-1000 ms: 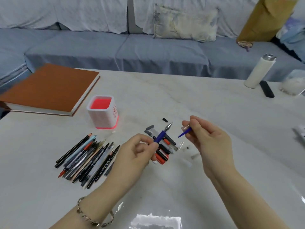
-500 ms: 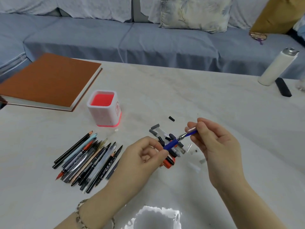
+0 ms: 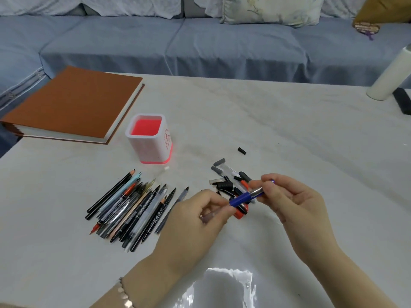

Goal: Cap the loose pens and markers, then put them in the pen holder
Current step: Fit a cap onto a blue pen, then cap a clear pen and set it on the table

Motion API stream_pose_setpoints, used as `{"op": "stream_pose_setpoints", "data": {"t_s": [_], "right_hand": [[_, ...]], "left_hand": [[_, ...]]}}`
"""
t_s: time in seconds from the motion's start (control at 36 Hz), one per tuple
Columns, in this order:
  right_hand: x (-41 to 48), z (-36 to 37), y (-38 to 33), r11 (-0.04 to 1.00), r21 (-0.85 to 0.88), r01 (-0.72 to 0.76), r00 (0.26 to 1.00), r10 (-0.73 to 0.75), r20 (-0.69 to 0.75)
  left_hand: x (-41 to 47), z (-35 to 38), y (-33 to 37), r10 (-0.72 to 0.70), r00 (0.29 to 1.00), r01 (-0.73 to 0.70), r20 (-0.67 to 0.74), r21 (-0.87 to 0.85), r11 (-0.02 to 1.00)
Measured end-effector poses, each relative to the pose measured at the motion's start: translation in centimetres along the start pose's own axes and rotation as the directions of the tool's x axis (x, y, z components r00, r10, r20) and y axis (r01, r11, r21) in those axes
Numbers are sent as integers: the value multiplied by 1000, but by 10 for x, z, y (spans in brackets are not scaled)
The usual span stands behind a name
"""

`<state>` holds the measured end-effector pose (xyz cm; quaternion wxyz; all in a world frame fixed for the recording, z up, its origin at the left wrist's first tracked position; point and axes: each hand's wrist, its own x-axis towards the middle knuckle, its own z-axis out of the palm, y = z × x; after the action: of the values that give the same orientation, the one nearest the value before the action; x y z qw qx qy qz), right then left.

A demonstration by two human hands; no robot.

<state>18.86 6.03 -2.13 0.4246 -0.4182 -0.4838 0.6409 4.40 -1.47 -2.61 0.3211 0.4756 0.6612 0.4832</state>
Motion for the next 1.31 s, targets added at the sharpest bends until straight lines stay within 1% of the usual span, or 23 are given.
{"op": "stream_pose_setpoints", "data": {"t_s": [0.06,0.11,0.17,0.22,0.25,0.31,0.36,0.39,0.42,0.47,0.56,0.64,0.75,0.81,0.86,0.89,0.92,0.97,1.03,1.06,1.17,1.22,1.31], "right_hand": [[-3,0,1,999,-17,28,999,-27,17],[-4,0,-2,997,-49,58,997,-55,48],[-3,-2,-3,991,-95,92,992,-83,98],[0,-4,1,963,-229,139,980,-100,173],[1,-6,5,928,-332,169,968,-93,232],[1,-12,18,829,-516,215,935,-22,354],[2,-24,34,673,-668,317,888,37,459],[1,-31,41,596,-710,375,865,51,500],[0,-39,47,552,-732,399,855,64,515],[-3,-53,54,523,-764,378,879,56,473],[-7,-75,65,488,-795,361,919,-42,392],[-5,-87,73,427,-827,365,926,-75,369],[4,-84,80,319,-853,413,909,-91,406],[7,-81,82,278,-863,422,905,-68,420],[9,-79,80,270,-873,406,911,-49,409],[9,-78,78,275,-875,398,916,-63,397],[10,-79,74,286,-881,377,926,-93,366],[12,-80,66,331,-897,293,955,-151,256],[18,-85,62,346,-916,203,976,-149,161],[24,-88,61,332,-927,176,980,-146,134],[50,-86,55,321,-943,85,994,-93,58],[62,-79,54,315,-946,78,997,-45,68],[74,-70,59,242,-967,84,994,53,99]], "left_hand": [[-4,2,-1,3,1000,-3,-1,-13,1000],[-5,4,-1,-55,998,55,4,-103,993],[-3,3,-2,-171,983,183,74,-214,959],[2,0,-4,-284,934,334,215,-247,910],[4,-1,-7,-318,906,380,278,-207,901],[6,-1,-14,-344,874,379,344,-38,925],[6,0,-22,-323,883,300,341,119,947],[6,1,-26,-298,898,246,323,190,950],[6,1,-33,-262,920,181,291,280,943],[7,-2,-47,-175,967,68,187,469,880],[10,-5,-66,-117,993,75,27,619,782],[11,-3,-78,-118,993,94,-15,699,709],[14,0,-83,-113,994,85,-9,724,684],[16,-1,-82,-110,994,84,-11,717,692],[18,-5,-79,-121,992,120,-45,671,732],[18,-8,-77,-124,990,138,-67,634,761],[17,-12,-75,-131,988,155,-85,590,792],[14,-18,-72,-171,981,195,-94,484,853],[11,-22,-70,-214,974,226,-74,377,898],[10,-23,-68,-224,972,233,-67,338,912],[8,-24,-64,-224,971,237,-79,257,937],[7,-24,-63,-226,971,239,-81,236,942],[6,-22,-61,-235,969,246,-72,217,945]]}}
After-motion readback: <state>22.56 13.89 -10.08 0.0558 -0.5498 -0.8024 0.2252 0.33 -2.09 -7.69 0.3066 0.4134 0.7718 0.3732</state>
